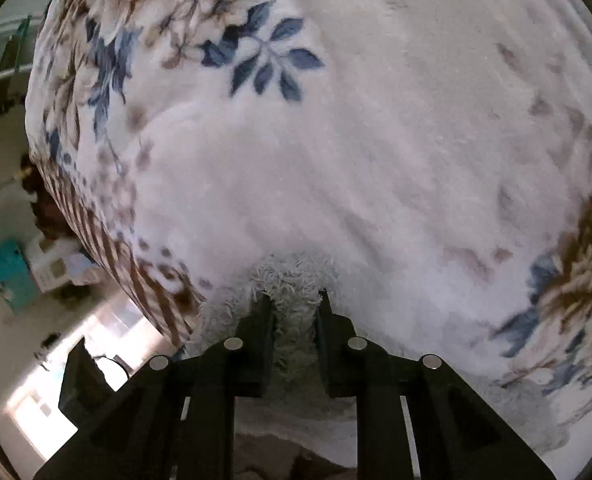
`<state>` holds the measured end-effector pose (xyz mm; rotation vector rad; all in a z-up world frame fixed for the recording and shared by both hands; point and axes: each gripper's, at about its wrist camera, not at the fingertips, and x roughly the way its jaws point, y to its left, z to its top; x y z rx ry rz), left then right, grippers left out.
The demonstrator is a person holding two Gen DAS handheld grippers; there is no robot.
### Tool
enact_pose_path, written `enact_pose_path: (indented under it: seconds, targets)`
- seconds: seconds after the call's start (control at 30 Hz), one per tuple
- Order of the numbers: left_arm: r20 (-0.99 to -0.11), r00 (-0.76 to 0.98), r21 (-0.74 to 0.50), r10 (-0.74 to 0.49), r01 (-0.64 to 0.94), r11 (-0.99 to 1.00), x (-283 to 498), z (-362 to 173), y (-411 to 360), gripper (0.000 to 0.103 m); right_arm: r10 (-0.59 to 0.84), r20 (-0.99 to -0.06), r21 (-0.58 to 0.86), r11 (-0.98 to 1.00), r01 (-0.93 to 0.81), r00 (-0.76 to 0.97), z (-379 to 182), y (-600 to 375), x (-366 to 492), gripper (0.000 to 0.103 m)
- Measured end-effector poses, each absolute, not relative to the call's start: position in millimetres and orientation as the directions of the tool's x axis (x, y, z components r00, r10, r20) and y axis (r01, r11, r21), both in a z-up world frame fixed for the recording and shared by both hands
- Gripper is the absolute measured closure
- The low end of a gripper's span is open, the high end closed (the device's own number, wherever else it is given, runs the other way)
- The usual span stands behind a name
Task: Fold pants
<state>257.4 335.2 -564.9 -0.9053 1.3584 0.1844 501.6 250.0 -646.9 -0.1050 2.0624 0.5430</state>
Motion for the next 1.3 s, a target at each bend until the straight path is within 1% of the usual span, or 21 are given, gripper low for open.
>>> enact_pose_path:
  seconds: [0.1,0.17,0.23,0.3,0.4,0.5,0.57,0.6,0.63,0.67,0.7,0.77,0.9,0.93,1.07,1.1,1.13,1.17,1.2,1.23,1.3]
  targets:
    - [-0.875,0.281,-0.48,-0.394,-0.613,0.628,257.0,-551.9,341.9,0.03,0.141,-0.798,0.368,0.884,-0.288,-0.586,-659.8,250.3,496.0,0.071]
    - [-0.858,0.332,-0.512,-0.391,-0.603,0.612,252.8,-528.7,345.8,0.028,0.174,-0.793,0.398,0.873,-0.281,-0.583,-650.6,245.7,498.9,0.059]
    - [-0.859,0.362,-0.512,-0.363,-0.587,0.627,250.5,-507.8,346.3,0.028,0.224,-0.811,0.429,0.856,-0.289,-0.54,-624.8,230.6,508.3,0.039]
    - [-0.863,0.372,-0.502,-0.342,-0.555,0.663,253.8,-489.4,341.7,0.028,0.244,-0.817,0.439,0.851,-0.289,-0.522,-611.7,218.8,514.1,0.038]
    - [-0.875,0.353,-0.474,-0.331,-0.486,0.734,269.3,-484.1,324.8,0.026,0.245,-0.808,0.435,0.861,-0.263,-0.535,-611.4,201.9,522.3,0.038]
    - [-0.925,0.242,-0.368,-0.293,-0.38,0.848,299.4,-511.3,297.4,0.026,0.215,-0.801,0.421,0.865,-0.271,-0.558,-629.9,199.5,516.9,0.038]
    - [-0.938,0.171,-0.344,-0.303,-0.33,0.879,314.0,-539.2,287.1,0.027,0.173,-0.813,0.398,0.863,-0.312,-0.557,-645.2,206.8,504.1,0.038]
    - [-0.939,0.156,-0.341,-0.305,-0.325,0.882,316.0,-547.6,287.0,0.032,0.172,-0.813,0.402,0.857,-0.323,-0.555,-651.6,207.6,500.6,0.041]
    - [-0.927,0.173,-0.372,-0.332,-0.328,0.868,314.3,-554.5,291.1,0.053,0.188,-0.808,0.418,0.851,-0.318,-0.559,-656.8,208.6,497.7,0.067]
    - [-0.921,0.177,-0.389,-0.348,-0.342,0.855,310.2,-559.3,297.7,0.066,0.196,-0.809,0.422,0.851,-0.314,-0.554,-658.0,208.6,497.1,0.086]
    - [-0.912,0.186,-0.41,-0.367,-0.356,0.839,305.3,-562.1,305.5,0.072,0.208,-0.808,0.429,0.849,-0.309,-0.55,-657.9,209.5,496.3,0.089]
    - [-0.882,0.216,-0.471,-0.419,-0.415,0.778,290.0,-567.1,326.1,0.074,0.252,-0.813,0.456,0.836,-0.306,-0.524,-648.4,212.5,497.0,0.09]
    - [-0.844,0.232,-0.528,-0.484,-0.523,0.67,274.5,-584.1,353.3,0.074,0.346,-0.809,0.498,0.833,-0.241,-0.475,-640.4,208.7,507.3,0.1]
    - [-0.842,0.231,-0.53,-0.488,-0.53,0.662,275.0,-583.8,354.1,0.074,0.352,-0.807,0.499,0.836,-0.229,-0.474,-642.6,208.1,510.1,0.1]
    - [-0.876,0.207,-0.477,-0.436,-0.509,0.717,281.8,-556.9,341.8,0.066,0.369,-0.791,0.519,0.827,-0.216,-0.488,-642.5,210.4,511.0,0.099]
    - [-0.884,0.2,-0.463,-0.423,-0.498,0.733,282.7,-550.1,336.5,0.057,0.385,-0.793,0.528,0.82,-0.219,-0.472,-635.6,209.0,512.4,0.097]
    - [-0.898,0.187,-0.438,-0.399,-0.484,0.758,285.1,-541.3,329.8,0.042,0.405,-0.796,0.539,0.812,-0.222,-0.45,-626.9,204.7,511.2,0.084]
    - [-0.912,0.179,-0.41,-0.37,-0.473,0.78,289.7,-532.8,318.5,0.034,0.442,-0.804,0.552,0.805,-0.22,-0.398,-610.8,193.1,510.0,0.07]
    - [-0.925,0.186,-0.38,-0.332,-0.452,0.807,290.3,-519.5,308.3,0.02,0.47,-0.81,0.558,0.801,-0.215,-0.35,-598.4,180.3,508.6,0.034]
    - [-0.935,0.188,-0.355,-0.302,-0.438,0.826,290.7,-512.8,303.5,0.012,0.504,-0.817,0.564,0.8,-0.207,-0.279,-582.5,159.9,505.0,0.011]
    - [-0.96,0.185,-0.269,-0.211,-0.393,0.879,292.3,-492.9,279.2,0.007,0.549,-0.82,0.572,0.801,-0.179,-0.161,-558.6,116.0,493.1,0.011]
